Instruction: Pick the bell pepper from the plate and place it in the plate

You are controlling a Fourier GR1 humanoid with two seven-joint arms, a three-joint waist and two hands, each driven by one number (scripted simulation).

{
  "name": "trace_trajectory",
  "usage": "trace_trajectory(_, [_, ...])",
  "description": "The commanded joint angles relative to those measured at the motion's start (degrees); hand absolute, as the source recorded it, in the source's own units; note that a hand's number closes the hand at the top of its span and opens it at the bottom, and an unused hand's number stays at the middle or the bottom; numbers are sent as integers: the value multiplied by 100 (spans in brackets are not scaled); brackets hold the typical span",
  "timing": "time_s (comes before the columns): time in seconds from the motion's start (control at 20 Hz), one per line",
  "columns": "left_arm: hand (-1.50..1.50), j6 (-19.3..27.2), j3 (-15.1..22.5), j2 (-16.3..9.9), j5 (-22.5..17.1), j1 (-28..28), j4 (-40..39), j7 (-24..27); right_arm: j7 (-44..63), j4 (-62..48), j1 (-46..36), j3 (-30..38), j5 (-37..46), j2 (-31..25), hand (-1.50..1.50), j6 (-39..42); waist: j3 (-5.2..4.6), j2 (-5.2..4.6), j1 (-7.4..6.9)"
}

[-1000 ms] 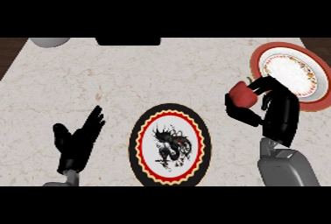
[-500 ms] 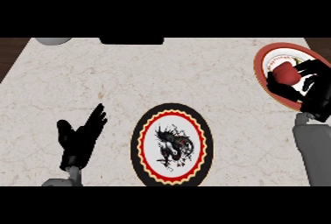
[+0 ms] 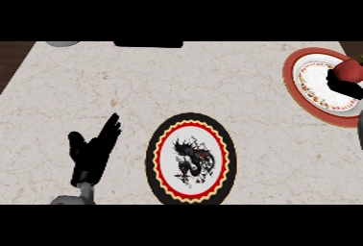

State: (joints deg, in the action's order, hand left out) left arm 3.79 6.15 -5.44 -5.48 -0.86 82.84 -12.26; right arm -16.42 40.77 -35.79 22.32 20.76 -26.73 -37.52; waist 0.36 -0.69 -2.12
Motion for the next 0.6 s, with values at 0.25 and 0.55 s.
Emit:
trace_trajectory(0.25, [0,-141,96,22,-36,-160,39,-181,326,-2264,-652,16,397,-981,-150,502,-12,-134,-285])
trace_trajectory(0.55, [0,-3,122,163,58,-216,-148,-99,-219,-2734,-765,37,259,-927,-150,1497,12,-150,-246])
